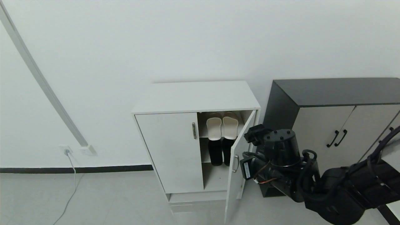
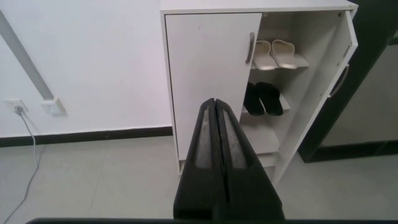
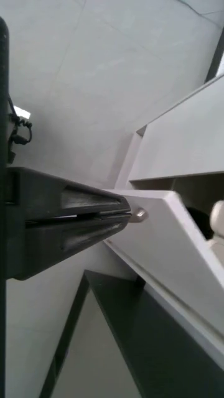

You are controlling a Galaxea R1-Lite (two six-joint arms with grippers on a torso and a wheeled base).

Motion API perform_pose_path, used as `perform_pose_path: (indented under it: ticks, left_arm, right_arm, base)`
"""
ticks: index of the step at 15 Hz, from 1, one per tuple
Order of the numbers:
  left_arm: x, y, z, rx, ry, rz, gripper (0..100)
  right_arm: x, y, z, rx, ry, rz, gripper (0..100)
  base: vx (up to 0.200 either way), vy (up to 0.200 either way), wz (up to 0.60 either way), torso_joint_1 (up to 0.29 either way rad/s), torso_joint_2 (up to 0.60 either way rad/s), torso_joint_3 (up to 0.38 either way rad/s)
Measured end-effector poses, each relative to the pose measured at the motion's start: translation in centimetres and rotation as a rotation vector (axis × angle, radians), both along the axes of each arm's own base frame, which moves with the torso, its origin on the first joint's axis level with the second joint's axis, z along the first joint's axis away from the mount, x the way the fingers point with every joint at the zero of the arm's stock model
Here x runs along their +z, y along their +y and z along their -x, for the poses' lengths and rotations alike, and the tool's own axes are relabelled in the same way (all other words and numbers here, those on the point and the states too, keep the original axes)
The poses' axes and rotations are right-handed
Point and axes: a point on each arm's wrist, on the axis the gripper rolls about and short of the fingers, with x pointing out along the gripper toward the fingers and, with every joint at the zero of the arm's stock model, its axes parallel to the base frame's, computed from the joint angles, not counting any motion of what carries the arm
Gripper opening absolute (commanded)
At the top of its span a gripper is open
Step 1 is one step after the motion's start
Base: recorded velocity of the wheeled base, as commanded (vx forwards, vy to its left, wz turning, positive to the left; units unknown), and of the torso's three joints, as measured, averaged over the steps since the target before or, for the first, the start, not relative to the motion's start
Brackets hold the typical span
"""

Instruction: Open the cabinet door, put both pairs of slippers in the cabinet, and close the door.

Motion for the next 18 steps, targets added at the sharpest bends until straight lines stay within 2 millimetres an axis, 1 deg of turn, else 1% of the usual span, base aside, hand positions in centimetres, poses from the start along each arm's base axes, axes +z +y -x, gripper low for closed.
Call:
perform_pose_path:
  ticks: [4, 6, 9, 11, 14, 18]
  left_arm:
    - [0.0, 0.0, 0.0, -0.001, 0.0, 0.0, 0]
    - [0.0, 0.0, 0.0, 0.0, 0.0, 0.0, 0]
    - [0.0, 0.0, 0.0, 0.0, 0.0, 0.0, 0]
    - [0.0, 0.0, 0.0, 0.0, 0.0, 0.001, 0]
    - [0.0, 0.0, 0.0, 0.0, 0.0, 0.001, 0]
    - [0.0, 0.0, 0.0, 0.0, 0.0, 0.001, 0]
  right_arm:
    - [-1.5, -1.5, 1.1, -0.011, 0.012, 0.01, 0]
    - [-2.0, -1.8, 1.5, -0.007, 0.026, 0.023, 0]
    - [-2.4, -1.7, 1.6, -0.001, 0.034, 0.028, 0]
    - [-2.6, -1.1, 1.1, 0.003, 0.02, 0.013, 0]
    - [-3.1, 0.0, -0.4, -0.001, 0.011, 0.002, 0]
    - [-3.4, 0.7, -2.5, 0.016, 0.003, -0.029, 0]
  base:
    - [0.2, 0.0, 0.0, 0.004, 0.0, 0.005]
    - [0.0, 0.0, 0.0, 0.0, 0.0, 0.0]
    - [0.0, 0.0, 0.0, 0.0, 0.0, 0.0]
    - [0.0, 0.0, 0.0, 0.0, 0.0, 0.0]
    - [0.0, 0.0, 0.0, 0.0, 0.0, 0.0]
    - [0.0, 0.0, 0.0, 0.0, 0.0, 0.0]
